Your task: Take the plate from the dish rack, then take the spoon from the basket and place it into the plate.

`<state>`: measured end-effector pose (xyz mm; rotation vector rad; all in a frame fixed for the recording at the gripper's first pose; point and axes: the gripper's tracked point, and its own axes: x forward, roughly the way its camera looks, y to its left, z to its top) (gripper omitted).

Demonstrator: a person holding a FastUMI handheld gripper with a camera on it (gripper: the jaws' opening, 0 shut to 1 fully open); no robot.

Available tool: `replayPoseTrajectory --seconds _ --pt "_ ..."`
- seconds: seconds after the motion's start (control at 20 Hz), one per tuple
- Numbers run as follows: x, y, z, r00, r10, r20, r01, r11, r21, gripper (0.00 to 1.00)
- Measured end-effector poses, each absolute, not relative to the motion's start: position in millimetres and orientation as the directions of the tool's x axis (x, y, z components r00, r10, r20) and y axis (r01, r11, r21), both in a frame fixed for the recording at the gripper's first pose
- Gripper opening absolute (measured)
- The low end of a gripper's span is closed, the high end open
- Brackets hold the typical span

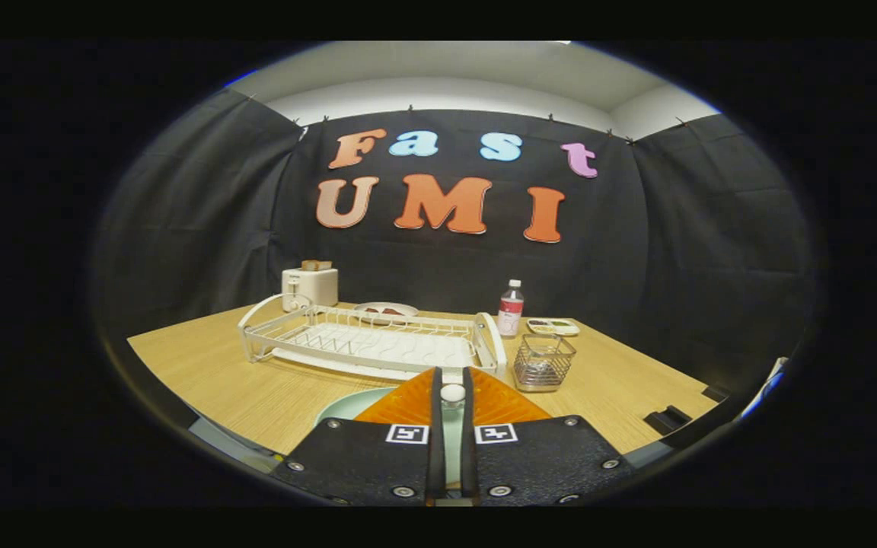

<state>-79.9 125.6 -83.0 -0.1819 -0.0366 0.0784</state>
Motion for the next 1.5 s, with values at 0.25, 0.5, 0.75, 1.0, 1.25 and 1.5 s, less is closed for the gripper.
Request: replayPoseTrajectory --seconds 0.25,0.5,0.75,1.0,1.25,1.5 --pt "-77 132 -94 0.996 0.090 0.008 -0.087 0.976 -0.198 0.08" --pt "-72 143 -119 0.987 0.131 -0.092 -0.144 0.978 -0.149 0.18" --pt "-64 132 -123 0.987 0.102 -0.122 -0.118 0.984 -0.130 0.50" --pt "-54 105 -107 0.994 0.049 -0.098 -0.061 0.991 -0.115 0.98" --pt "-46 78 -101 0.996 0.002 -0.091 -0.012 0.994 -0.105 0.98" --pt "-36 41 -86 0.997 -0.046 -0.067 0.038 0.993 -0.112 0.99"
